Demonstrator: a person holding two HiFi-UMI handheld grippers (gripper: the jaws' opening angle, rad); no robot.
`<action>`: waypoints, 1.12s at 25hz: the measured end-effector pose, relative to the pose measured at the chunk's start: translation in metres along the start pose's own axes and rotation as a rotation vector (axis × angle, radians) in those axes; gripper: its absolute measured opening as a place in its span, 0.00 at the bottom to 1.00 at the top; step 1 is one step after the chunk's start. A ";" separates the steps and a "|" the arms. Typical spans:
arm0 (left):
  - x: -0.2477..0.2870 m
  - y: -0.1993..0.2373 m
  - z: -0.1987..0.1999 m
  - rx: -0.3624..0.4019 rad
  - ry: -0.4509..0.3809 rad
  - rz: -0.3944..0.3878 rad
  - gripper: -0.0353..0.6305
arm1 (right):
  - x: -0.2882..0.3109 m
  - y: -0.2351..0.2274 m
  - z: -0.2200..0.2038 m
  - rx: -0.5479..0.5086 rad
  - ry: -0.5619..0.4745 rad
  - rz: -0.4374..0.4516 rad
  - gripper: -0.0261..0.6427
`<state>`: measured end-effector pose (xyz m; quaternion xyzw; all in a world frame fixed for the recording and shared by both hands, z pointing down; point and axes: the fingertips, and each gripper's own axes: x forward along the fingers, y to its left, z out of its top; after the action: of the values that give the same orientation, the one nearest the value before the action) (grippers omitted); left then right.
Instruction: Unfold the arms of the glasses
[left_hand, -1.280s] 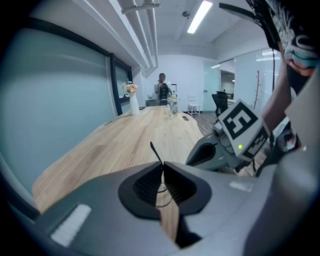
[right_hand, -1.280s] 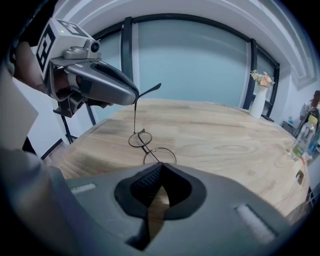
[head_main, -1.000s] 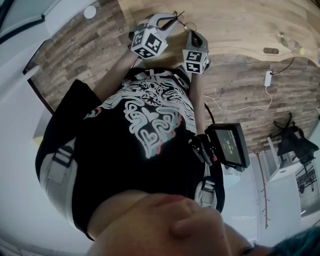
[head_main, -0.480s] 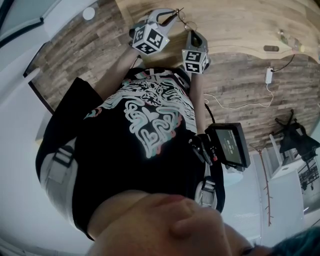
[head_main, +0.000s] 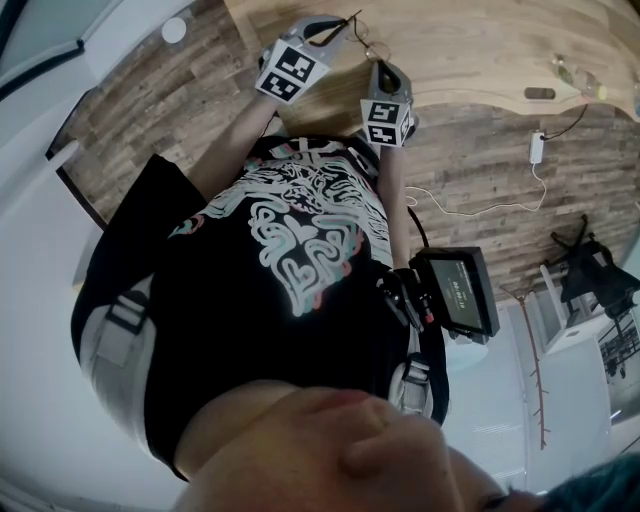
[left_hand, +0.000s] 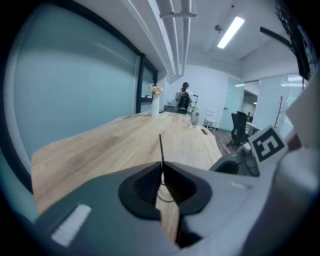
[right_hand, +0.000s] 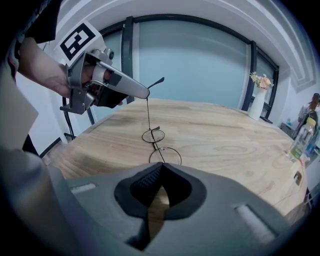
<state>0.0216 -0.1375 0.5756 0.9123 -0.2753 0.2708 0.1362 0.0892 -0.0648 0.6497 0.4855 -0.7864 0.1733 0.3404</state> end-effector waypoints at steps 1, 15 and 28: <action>0.001 -0.001 0.000 0.001 0.001 -0.005 0.06 | 0.000 0.000 0.000 0.000 0.002 0.001 0.04; 0.000 -0.009 0.001 0.042 0.018 -0.030 0.05 | -0.002 0.013 0.041 -0.127 0.022 0.082 0.04; -0.008 -0.022 0.000 0.071 0.030 -0.045 0.06 | 0.017 0.032 0.049 -0.263 0.115 0.132 0.13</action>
<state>0.0284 -0.1165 0.5693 0.9184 -0.2428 0.2910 0.1138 0.0379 -0.0904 0.6287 0.3734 -0.8115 0.1186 0.4335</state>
